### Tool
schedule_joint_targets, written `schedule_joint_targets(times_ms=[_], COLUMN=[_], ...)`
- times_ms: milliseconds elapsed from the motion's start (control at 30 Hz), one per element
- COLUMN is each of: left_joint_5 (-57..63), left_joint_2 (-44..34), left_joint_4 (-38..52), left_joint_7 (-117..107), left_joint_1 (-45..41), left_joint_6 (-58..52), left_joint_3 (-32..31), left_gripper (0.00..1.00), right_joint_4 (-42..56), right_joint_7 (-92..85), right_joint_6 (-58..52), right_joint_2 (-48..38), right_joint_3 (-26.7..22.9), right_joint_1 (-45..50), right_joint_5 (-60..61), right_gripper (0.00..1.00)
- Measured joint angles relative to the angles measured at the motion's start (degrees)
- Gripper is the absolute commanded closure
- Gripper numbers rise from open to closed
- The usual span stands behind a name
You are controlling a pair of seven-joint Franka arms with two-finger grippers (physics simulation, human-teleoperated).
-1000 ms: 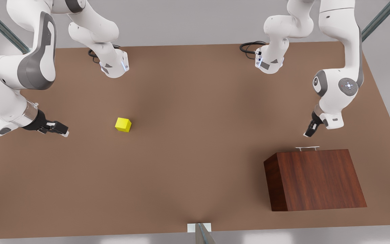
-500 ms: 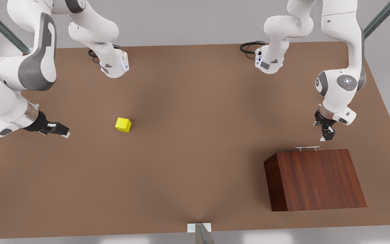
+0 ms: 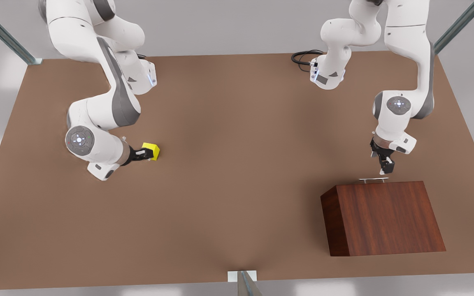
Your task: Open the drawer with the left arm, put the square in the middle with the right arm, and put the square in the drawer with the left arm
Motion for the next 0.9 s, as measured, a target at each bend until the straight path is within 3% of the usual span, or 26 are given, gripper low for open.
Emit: schedule_joint_targets(times_ms=[167, 633, 767, 900], left_joint_5=[1.58, 4.63, 4.76, 4.18], left_joint_2=[1.45, 3.82, 4.72, 5.29], left_joint_4=[-0.07, 0.29, 0.52, 0.58], left_joint_7=[-3.05, -8.22, -9.0, -8.94], left_joint_1=[0.56, 1.3, 1.66, 1.76], left_joint_6=[2.53, 6.52, 7.01, 6.89], left_joint_3=[0.08, 0.22, 0.16, 0.05], left_gripper=[0.0, 0.0, 0.0, 0.0], right_joint_4=[-11.79, -15.5, -24.11, -26.27], right_joint_7=[6.26, 26.47, 29.68, 28.97], right_joint_6=[4.26, 10.24, 14.93, 17.98], right_joint_2=[-3.08, -5.42, -8.71, -9.48], right_joint_3=[-0.07, -6.7, -7.57, -7.63], right_joint_1=[6.82, 7.42, 6.44, 4.78], right_joint_5=[-1.21, -2.51, -2.2, -0.28], right_gripper=[0.0, 0.0, 0.0, 0.0])
